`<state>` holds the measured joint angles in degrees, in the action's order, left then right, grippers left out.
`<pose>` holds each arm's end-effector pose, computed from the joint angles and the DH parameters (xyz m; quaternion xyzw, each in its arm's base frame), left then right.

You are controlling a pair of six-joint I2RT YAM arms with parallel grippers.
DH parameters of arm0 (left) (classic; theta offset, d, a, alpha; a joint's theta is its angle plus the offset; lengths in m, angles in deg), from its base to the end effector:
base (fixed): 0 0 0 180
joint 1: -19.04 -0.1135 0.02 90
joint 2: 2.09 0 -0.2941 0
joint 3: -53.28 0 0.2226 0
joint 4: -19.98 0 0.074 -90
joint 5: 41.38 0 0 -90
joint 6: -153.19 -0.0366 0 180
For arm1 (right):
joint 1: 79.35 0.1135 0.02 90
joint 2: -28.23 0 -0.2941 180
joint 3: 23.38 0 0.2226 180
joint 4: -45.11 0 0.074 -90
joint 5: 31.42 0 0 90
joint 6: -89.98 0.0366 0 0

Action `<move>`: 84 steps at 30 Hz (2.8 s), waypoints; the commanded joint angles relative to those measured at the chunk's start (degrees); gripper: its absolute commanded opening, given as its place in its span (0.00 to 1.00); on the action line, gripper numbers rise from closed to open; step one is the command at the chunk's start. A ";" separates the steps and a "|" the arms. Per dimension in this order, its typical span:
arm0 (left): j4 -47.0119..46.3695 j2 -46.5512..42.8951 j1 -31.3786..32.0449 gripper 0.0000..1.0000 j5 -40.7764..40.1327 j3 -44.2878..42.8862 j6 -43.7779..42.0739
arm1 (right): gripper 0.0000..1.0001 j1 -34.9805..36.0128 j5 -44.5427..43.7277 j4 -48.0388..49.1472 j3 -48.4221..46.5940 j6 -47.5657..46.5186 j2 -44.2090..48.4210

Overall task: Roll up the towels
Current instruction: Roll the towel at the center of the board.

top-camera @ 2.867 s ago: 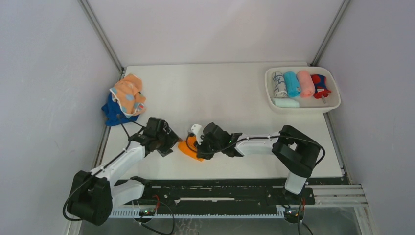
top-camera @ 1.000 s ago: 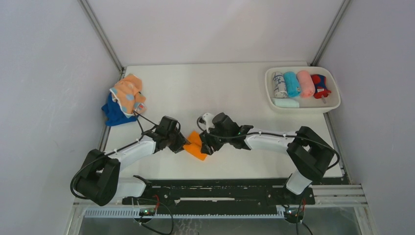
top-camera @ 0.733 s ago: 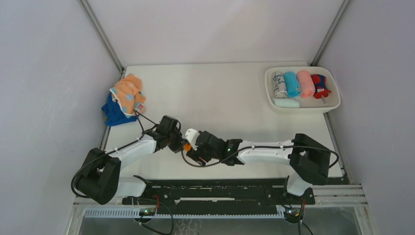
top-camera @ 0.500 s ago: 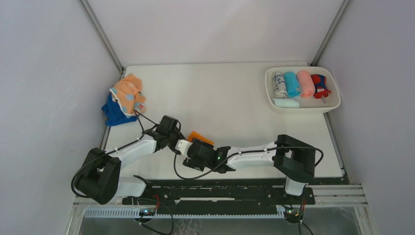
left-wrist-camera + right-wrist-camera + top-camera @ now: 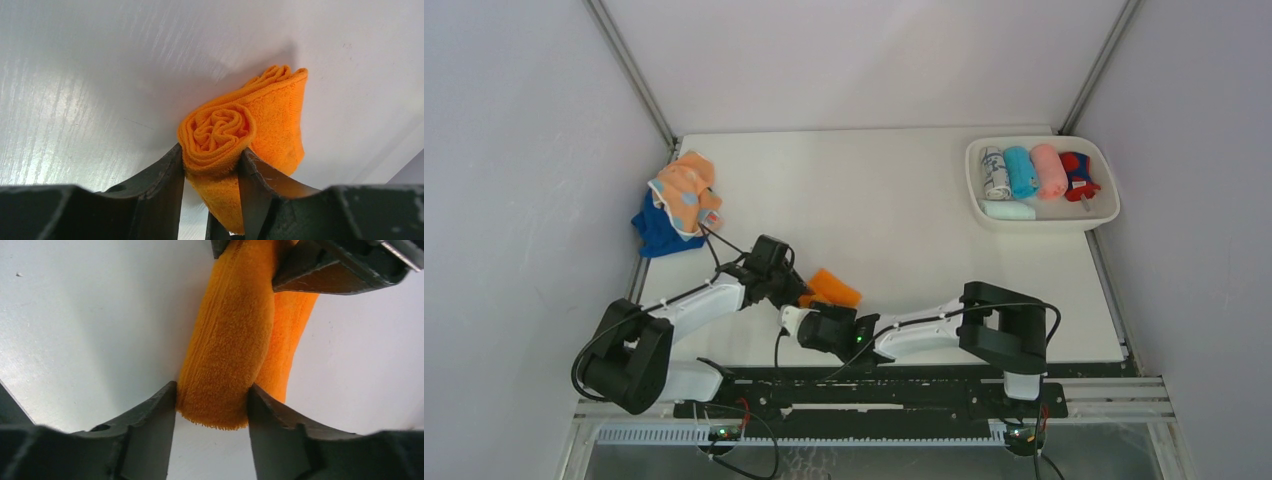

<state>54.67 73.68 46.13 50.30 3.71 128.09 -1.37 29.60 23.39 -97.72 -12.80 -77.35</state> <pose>0.1787 -0.0926 0.2037 -0.3101 0.9168 -0.1906 0.1644 0.0909 0.3417 0.1967 -0.5976 0.7014 -0.0342 0.3869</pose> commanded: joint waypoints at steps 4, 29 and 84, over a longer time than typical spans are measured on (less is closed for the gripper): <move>4.59 0.07 -0.06 0.53 -1.87 -1.37 -2.04 | 0.32 -0.96 4.13 -0.96 -2.08 1.30 0.29; -3.58 -13.31 -3.36 0.84 3.23 4.71 0.58 | 0.20 -35.40 86.04 29.41 8.57 38.63 -9.67; 4.07 6.58 -1.87 0.43 1.33 -4.39 -7.98 | 0.72 -1.28 -5.91 -6.10 -8.04 4.08 -2.76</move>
<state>52.92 79.03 43.94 54.80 -0.11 122.69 -2.77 30.22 18.98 -104.23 -7.02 -78.24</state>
